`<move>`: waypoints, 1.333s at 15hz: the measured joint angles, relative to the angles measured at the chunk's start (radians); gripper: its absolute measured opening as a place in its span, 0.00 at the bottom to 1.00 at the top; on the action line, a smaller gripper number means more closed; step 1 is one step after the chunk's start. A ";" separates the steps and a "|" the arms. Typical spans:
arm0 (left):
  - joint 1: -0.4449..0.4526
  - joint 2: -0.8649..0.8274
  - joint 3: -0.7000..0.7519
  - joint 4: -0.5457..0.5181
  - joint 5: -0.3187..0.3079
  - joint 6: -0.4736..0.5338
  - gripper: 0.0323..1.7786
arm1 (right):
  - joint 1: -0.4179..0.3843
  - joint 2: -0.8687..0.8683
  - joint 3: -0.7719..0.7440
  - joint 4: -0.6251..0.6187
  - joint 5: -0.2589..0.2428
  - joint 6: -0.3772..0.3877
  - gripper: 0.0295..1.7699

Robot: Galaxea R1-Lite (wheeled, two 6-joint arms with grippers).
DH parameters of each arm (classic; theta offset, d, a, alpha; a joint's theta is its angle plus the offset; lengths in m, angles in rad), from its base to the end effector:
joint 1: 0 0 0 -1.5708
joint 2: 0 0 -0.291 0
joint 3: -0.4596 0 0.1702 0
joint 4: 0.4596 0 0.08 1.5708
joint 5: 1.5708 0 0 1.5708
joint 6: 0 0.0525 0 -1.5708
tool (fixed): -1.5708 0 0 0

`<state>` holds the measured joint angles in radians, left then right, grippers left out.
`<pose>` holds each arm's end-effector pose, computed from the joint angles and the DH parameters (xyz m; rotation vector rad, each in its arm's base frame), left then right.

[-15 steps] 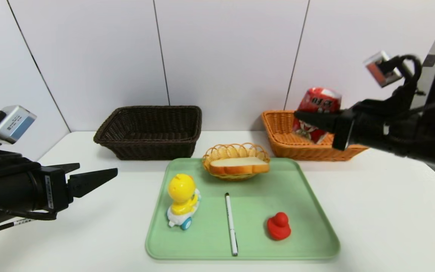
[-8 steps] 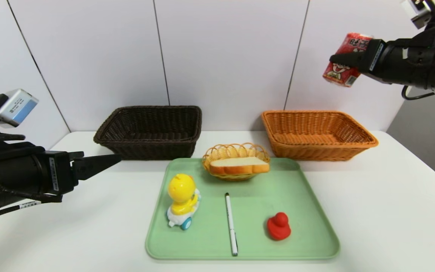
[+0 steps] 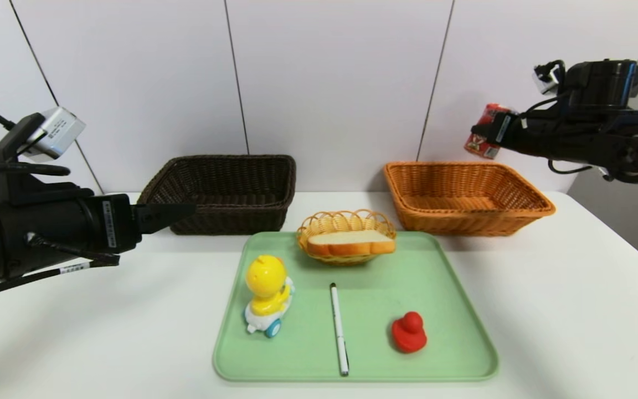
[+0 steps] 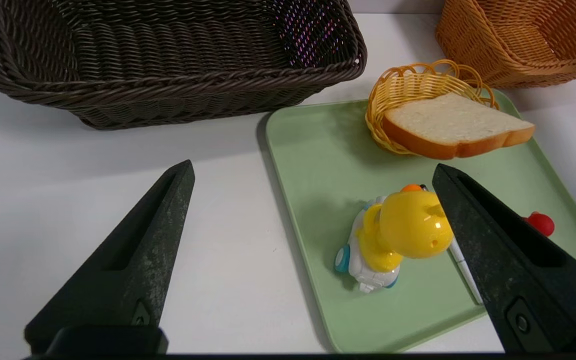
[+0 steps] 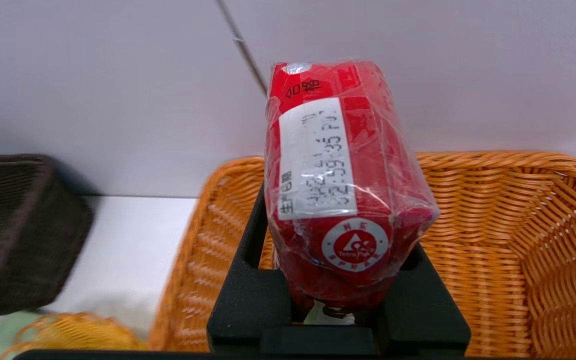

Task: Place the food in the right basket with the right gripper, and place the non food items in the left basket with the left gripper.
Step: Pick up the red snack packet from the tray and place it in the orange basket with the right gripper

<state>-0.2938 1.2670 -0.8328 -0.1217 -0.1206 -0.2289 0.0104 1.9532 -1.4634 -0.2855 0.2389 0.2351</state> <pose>0.1980 -0.0665 0.2414 -0.1966 0.3590 -0.3731 0.4068 0.0167 0.2383 0.2564 0.2319 0.2235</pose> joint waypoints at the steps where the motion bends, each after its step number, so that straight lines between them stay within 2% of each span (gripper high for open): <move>1: -0.016 0.024 -0.013 -0.009 0.016 -0.007 0.95 | -0.001 0.028 -0.020 -0.001 -0.016 -0.008 0.20; 5: -0.069 0.118 -0.036 -0.107 0.076 -0.022 0.95 | -0.001 0.116 -0.070 -0.001 -0.078 -0.036 0.20; 14: -0.100 0.156 -0.034 -0.106 0.104 -0.035 0.95 | -0.001 0.189 -0.076 0.007 -0.080 -0.083 0.20; 15: -0.100 0.155 -0.034 -0.105 0.106 -0.035 0.95 | -0.001 0.193 -0.075 0.007 -0.081 -0.084 0.24; 17: -0.100 0.151 -0.032 -0.103 0.105 -0.035 0.95 | -0.001 0.199 -0.076 0.007 -0.079 -0.082 0.40; 20: -0.100 0.144 -0.031 -0.099 0.107 -0.035 0.95 | -0.005 0.205 -0.076 0.009 -0.078 -0.081 0.58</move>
<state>-0.3940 1.4115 -0.8638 -0.2202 -0.0134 -0.2636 0.0057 2.1581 -1.5389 -0.2766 0.1611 0.1538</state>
